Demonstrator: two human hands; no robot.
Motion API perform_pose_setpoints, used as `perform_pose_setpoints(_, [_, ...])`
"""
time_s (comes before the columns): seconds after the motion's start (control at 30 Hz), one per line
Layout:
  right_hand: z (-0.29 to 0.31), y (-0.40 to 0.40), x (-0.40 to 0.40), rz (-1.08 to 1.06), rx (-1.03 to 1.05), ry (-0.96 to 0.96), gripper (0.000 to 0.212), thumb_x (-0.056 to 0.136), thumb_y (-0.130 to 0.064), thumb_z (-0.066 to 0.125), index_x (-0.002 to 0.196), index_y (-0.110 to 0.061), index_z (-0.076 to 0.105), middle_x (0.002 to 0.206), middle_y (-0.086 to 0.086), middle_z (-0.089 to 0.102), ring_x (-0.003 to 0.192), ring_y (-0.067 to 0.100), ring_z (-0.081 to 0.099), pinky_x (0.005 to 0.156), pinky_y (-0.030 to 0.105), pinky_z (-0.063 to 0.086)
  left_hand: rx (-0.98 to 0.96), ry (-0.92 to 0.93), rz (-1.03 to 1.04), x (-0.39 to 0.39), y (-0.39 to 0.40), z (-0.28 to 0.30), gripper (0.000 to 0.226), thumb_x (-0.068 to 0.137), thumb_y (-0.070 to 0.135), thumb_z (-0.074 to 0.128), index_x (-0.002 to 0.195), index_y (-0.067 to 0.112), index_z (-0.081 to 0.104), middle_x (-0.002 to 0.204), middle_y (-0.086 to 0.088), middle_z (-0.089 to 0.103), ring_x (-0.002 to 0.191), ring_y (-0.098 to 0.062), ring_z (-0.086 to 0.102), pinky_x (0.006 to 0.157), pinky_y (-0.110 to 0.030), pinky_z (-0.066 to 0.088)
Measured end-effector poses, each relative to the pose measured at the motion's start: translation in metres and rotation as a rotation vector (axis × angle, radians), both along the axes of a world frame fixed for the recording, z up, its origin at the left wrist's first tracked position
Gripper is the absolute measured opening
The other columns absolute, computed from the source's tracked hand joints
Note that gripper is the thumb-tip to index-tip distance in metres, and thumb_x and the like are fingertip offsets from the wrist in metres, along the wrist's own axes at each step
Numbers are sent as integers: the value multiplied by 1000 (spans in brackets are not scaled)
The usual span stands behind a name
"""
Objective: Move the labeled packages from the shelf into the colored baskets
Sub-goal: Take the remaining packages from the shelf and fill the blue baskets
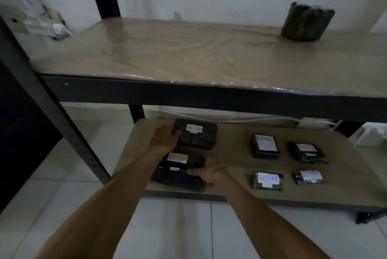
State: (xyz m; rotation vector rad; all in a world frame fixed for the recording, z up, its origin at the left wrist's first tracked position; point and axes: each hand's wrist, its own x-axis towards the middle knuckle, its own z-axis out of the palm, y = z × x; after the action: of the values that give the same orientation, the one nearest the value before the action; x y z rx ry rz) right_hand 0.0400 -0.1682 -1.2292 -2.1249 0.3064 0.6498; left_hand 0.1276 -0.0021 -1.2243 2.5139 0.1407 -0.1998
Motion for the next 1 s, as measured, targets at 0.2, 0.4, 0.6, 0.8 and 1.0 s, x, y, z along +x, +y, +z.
perform_pose_setpoints(0.2, [-15, -21, 4, -196, 203, 203, 45, 85, -20, 78, 125, -13, 58, 124, 6, 65, 112, 20, 63, 87, 31, 57, -230, 91, 95, 21, -8, -15, 53, 83, 56, 68, 117, 15, 62, 106, -2, 64, 94, -19, 58, 88, -34, 45])
perform_pose_setpoints(0.4, [-28, -45, 0, -212, 135, 133, 57, 71, -29, 88, 120, -18, 61, 117, 3, 69, 103, 18, 65, 89, 34, 58, -406, 197, 212, 26, -18, -29, 46, 71, 44, 82, 105, 19, 64, 102, -4, 67, 96, -25, 65, 94, -46, 53])
perform_pose_setpoints(0.6, [-17, -57, -18, -261, 214, 48, 52, 67, -30, 87, 111, -22, 61, 107, 0, 72, 99, 17, 68, 93, 37, 57, -675, 276, 307, 18, -14, -23, 57, 61, 32, 91, 109, 10, 69, 108, -11, 71, 100, -31, 67, 97, -49, 52])
perform_pose_setpoints(0.8, [42, -53, -47, -401, 465, 43, 28, 84, -5, 78, 89, -21, 55, 94, 5, 67, 90, 23, 68, 86, 46, 60, -895, 278, 371, -13, -19, 12, 24, 75, 15, 84, 91, 3, 71, 91, -16, 74, 82, -33, 71, 78, -44, 59])
perform_pose_setpoints(1.0, [116, -66, -91, -547, 484, 80, 25, 87, -6, 74, 97, -21, 57, 100, 3, 67, 94, 23, 66, 85, 41, 60, -890, 298, 448, -71, -10, 86, 24, 76, 12, 83, 91, -3, 70, 91, -15, 71, 82, -30, 67, 82, -38, 55])
